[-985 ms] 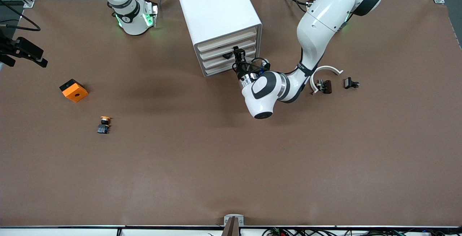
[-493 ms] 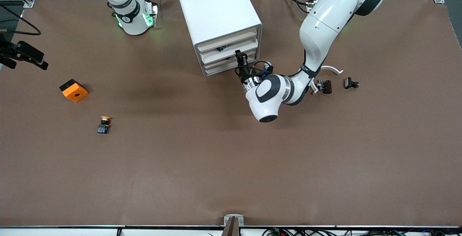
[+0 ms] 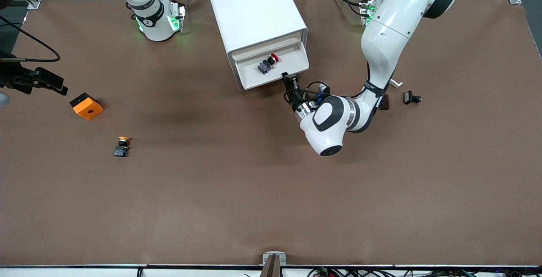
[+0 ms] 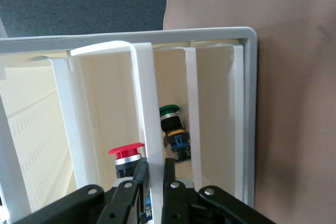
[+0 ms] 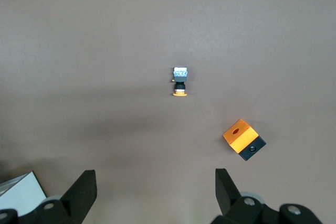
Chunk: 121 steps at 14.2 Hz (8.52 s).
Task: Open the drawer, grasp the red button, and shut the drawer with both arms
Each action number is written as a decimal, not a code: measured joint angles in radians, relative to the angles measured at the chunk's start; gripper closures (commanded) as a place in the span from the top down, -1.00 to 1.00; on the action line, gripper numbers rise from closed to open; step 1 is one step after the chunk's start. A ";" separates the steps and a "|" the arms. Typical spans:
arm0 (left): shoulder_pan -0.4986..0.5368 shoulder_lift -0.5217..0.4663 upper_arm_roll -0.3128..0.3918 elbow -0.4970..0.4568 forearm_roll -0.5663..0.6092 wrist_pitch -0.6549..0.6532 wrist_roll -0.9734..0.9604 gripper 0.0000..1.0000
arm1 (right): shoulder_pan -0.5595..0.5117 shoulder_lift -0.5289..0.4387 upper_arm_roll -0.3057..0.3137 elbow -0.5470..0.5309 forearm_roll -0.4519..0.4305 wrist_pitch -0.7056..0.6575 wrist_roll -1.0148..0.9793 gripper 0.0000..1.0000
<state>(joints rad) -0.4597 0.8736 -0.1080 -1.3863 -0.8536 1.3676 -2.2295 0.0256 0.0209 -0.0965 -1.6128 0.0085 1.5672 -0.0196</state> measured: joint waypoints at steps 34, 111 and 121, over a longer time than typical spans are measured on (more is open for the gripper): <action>-0.008 -0.232 0.483 0.239 0.237 0.112 0.673 1.00 | 0.838 0.323 0.025 0.003 0.132 0.341 1.444 1.00; 0.465 -0.932 -0.056 -0.268 0.884 0.243 2.073 1.00 | 0.105 0.483 -0.009 -0.457 0.051 1.010 0.074 -1.00; 0.394 -0.752 -0.154 -0.209 0.870 0.274 1.858 1.00 | 0.105 0.498 -0.005 -0.429 0.064 1.009 0.074 -1.00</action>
<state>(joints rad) -0.0652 0.1220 -0.2616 -1.5953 0.0165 1.6412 -0.3710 0.1311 0.5187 -0.1013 -2.0422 0.0722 2.5766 0.0540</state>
